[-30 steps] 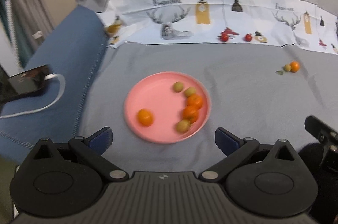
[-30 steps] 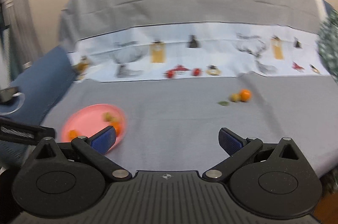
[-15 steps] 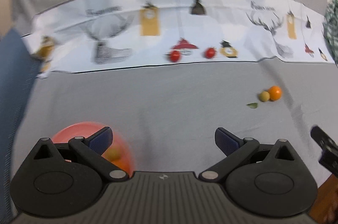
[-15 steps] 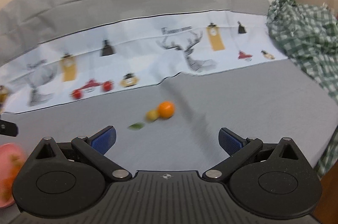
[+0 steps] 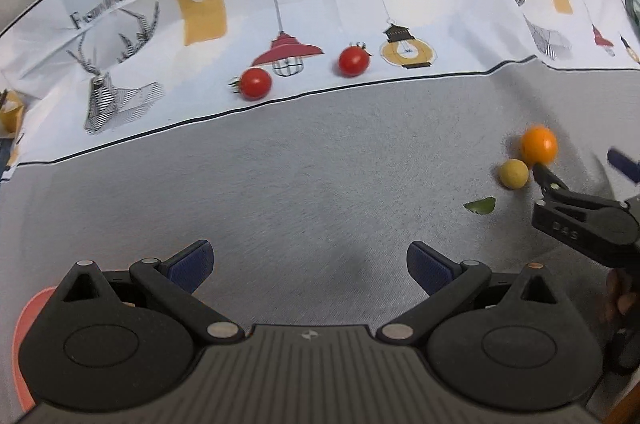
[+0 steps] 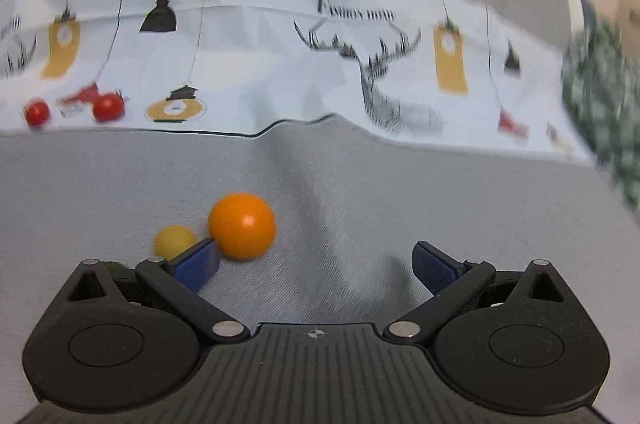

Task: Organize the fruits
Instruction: 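Grasp the small yellow fruit with the left tool while the right tool grasps the orange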

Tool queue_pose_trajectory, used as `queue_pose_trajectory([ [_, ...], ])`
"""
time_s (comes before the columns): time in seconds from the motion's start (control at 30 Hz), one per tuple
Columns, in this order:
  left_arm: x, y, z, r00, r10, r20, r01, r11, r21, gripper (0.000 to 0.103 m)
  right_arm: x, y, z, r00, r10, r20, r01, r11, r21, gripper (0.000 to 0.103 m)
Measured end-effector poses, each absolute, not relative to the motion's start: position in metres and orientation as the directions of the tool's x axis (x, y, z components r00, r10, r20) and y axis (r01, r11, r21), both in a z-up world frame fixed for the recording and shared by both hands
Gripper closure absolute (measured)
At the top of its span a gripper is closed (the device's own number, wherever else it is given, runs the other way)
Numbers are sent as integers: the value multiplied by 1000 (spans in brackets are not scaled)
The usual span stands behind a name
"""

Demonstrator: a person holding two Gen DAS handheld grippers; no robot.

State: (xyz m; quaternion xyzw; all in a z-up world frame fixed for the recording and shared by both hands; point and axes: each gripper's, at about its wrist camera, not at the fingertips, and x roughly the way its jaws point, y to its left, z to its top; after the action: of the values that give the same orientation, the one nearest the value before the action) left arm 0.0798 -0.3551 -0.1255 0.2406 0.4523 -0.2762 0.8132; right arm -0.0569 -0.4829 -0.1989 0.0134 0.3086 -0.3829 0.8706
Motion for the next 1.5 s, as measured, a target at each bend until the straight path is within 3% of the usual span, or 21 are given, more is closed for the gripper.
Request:
queue_pose_trajectory([
  [0.07, 79, -365, -130, 431, -248, -867, 687, 714, 137, 0, -53, -485, -205, 490, -701, -519, 678, 680, -280, 3],
  [0.33, 63, -426, -150, 357, -396, -846, 826, 557, 88, 0, -49, -512, -199, 557, -670, -491, 626, 727, -282, 3],
  [0.47, 56, -460, -165, 331, -430, -840, 861, 501, 83, 1, -67, -524, -191, 532, -687, -496, 681, 695, -232, 1],
  [0.57, 55, -475, -173, 293, -445, -846, 880, 472, 56, 17, -86, -529, -189, 522, -690, -501, 713, 675, -187, 1],
  [0.6, 57, -478, -176, 267, -454, -850, 885, 465, 29, 33, -91, -531, -188, 522, -687, -506, 720, 673, -171, 1],
  [0.63, 58, -480, -177, 242, -460, -854, 887, 461, 2, 67, -93, -532, -189, 522, -685, -508, 723, 672, -163, 1],
  [0.67, 59, -481, -178, 220, -460, -861, 888, 460, -19, 76, -95, -532, -189, 522, -685, -508, 726, 669, -157, 1],
  [0.87, 77, -452, -171, 269, -439, -857, 852, 524, -1, 77, -86, -521, -186, 574, -666, -476, 681, 712, -175, 1],
  [1.07, 112, -391, -160, 338, -376, -863, 774, 633, 27, 77, -48, -489, -191, 708, -498, -500, 495, 856, -152, 1],
  [1.13, 117, -374, -155, 350, -366, -862, 751, 660, 24, 77, -31, -480, -197, 722, -443, -532, 434, 888, -150, 4],
  [1.2, 120, -360, -149, 358, -364, -860, 734, 679, 18, 77, -13, -471, -206, 712, -413, -568, 398, 903, -159, 18],
  [1.27, 118, -347, -142, 361, -370, -856, 719, 695, 3, 77, -4, -469, -208, 719, -397, -571, 405, 906, -120, 22],
  [1.37, 113, -325, -129, 362, -385, -849, 708, 706, -18, 77, 8, -477, -203, 706, -367, -605, 443, 896, -26, 22],
  [1.5, 111, -302, -115, 375, -395, -839, 689, 724, -33, 77, 30, -472, -202, 703, -353, -617, 436, 900, -18, 24],
])
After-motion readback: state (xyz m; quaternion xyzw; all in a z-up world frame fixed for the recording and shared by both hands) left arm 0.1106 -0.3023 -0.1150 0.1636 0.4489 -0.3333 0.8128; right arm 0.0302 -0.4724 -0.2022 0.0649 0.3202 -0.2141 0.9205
